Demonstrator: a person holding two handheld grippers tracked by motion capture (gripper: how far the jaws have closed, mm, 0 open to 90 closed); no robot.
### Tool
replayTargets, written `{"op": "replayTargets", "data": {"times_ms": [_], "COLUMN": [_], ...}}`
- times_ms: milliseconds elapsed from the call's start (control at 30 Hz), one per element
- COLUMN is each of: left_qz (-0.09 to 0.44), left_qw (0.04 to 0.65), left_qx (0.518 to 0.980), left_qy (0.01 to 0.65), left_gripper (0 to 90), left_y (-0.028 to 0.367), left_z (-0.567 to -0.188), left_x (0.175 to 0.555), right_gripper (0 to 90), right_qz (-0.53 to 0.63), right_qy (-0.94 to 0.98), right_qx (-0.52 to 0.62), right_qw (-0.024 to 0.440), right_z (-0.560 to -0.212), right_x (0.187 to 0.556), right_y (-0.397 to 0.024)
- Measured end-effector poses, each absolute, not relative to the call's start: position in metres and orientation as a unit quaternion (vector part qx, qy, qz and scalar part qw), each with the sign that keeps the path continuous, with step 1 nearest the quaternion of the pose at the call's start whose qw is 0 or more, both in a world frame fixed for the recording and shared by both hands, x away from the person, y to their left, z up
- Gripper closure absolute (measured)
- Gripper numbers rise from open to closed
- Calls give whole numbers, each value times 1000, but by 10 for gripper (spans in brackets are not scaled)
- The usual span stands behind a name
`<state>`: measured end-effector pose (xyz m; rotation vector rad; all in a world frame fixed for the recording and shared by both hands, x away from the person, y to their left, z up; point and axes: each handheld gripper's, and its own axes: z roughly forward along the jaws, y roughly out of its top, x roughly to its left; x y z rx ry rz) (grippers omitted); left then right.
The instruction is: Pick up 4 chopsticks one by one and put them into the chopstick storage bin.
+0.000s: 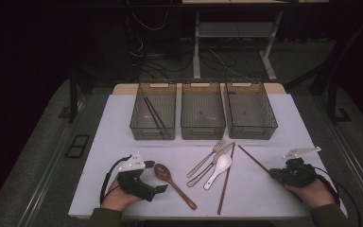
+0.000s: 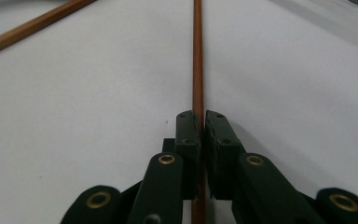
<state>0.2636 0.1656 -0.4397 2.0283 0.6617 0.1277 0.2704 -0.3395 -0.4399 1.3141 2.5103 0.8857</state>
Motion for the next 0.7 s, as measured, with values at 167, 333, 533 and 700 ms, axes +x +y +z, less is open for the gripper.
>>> {"op": "replayTargets", "data": {"times_ms": [167,333,533,700], "left_qz": [52,52,52,51], "left_qw": [482,482,480,481], "left_qx": [831,831,832,832], "left_qy": [272,272,272,273], "left_gripper": [0,0,0,0], "left_y": [165,165,165,165], "left_z": [-440,-440,-441,-441], "left_x": [264,264,264,264], "right_gripper": [842,841,842,842], "right_qz": [324,340,357,378], "right_qy": [833,832,834,836], "right_qx": [443,431,413,391], "right_qw": [79,79,74,72], "right_z": [-433,-425,-416,-405], "right_x": [271,273,277,284], "right_y": [-347,-348,-340,-329]}}
